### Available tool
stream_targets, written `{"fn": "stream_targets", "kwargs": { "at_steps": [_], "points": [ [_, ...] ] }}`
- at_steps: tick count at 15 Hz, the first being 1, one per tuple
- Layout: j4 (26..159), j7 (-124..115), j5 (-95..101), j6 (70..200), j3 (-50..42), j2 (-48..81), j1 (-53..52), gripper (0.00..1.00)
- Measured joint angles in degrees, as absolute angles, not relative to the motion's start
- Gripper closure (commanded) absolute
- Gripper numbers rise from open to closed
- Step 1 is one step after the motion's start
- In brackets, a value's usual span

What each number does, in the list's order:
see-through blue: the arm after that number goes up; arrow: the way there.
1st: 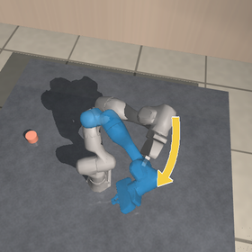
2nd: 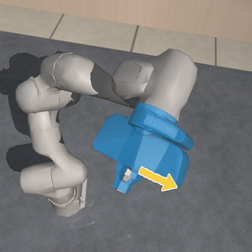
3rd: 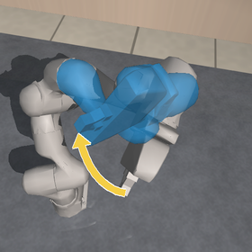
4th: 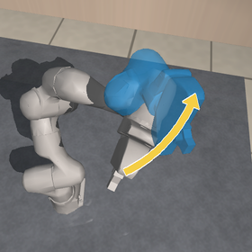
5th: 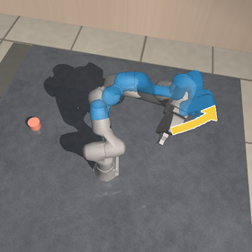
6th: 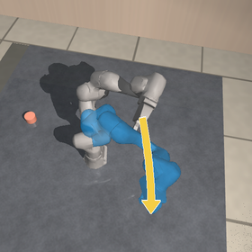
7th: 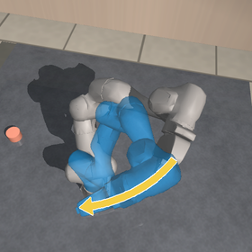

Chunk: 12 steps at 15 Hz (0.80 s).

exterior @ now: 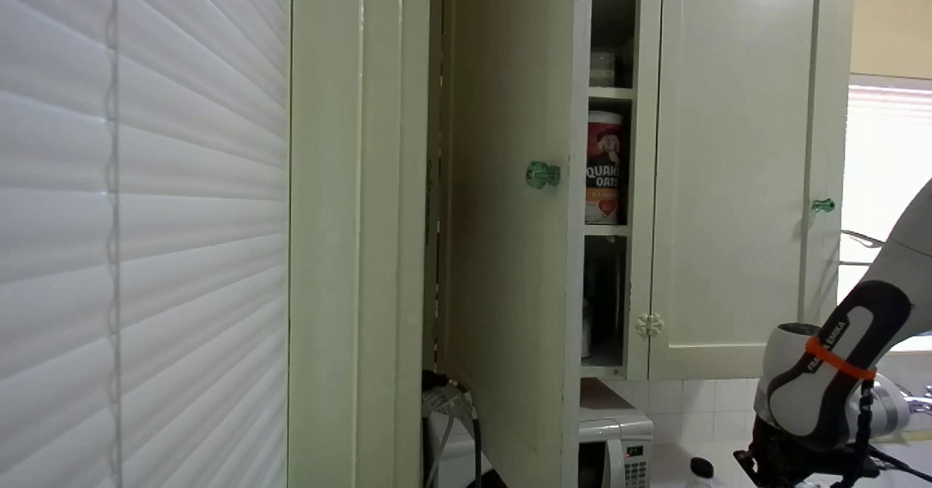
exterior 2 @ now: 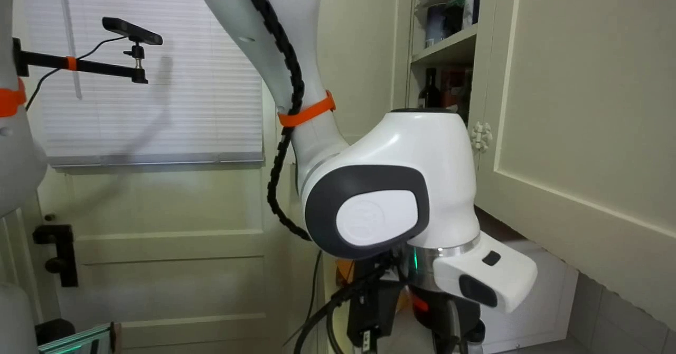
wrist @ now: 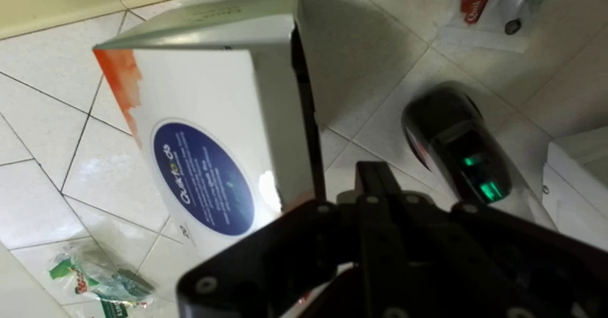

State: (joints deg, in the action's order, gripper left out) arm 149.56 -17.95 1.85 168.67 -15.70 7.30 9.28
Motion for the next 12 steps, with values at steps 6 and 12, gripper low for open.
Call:
{"fn": "stream_targets", "kwargs": {
  "at_steps": [6, 12],
  "points": [
    [150.8, -16.8, 7.6, 159.7, -15.9, -1.6, 9.1, 1.00],
    [151.0, -17.0, 10.5, 152.7, -14.0, -6.9, 12.5, 1.00]
  ]
}}
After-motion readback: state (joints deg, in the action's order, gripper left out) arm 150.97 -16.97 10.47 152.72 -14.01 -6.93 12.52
